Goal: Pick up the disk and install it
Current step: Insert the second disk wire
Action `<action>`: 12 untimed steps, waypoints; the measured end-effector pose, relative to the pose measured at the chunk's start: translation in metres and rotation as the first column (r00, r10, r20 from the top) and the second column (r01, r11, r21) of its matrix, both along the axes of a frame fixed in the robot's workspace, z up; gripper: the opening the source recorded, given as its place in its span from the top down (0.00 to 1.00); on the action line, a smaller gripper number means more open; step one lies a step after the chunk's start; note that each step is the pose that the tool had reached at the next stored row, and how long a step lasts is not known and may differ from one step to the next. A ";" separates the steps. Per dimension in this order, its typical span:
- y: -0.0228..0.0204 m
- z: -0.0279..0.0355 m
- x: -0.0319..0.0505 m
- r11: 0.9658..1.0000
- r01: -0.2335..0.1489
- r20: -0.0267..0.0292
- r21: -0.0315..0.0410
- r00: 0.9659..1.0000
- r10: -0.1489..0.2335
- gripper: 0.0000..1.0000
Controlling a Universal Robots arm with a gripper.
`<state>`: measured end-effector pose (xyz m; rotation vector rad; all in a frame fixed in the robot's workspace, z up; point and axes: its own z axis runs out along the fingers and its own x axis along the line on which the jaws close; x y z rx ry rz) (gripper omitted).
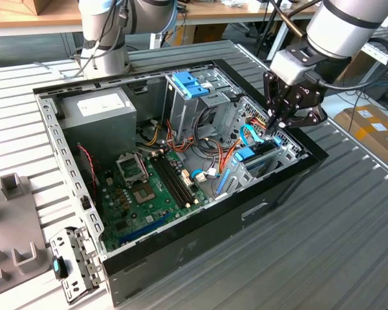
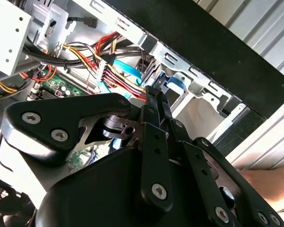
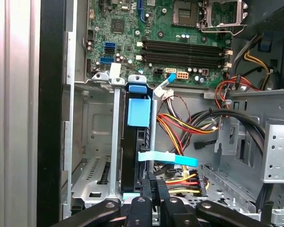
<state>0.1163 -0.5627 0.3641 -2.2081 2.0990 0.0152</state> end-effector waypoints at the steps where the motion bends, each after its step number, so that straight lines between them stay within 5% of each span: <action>1: -0.0009 -0.0002 -0.0006 1.000 0.000 0.000 0.000 1.000 0.000 0.84; 12: -0.0037 -0.0037 -0.0018 1.000 0.002 0.000 0.000 1.000 -0.002 0.84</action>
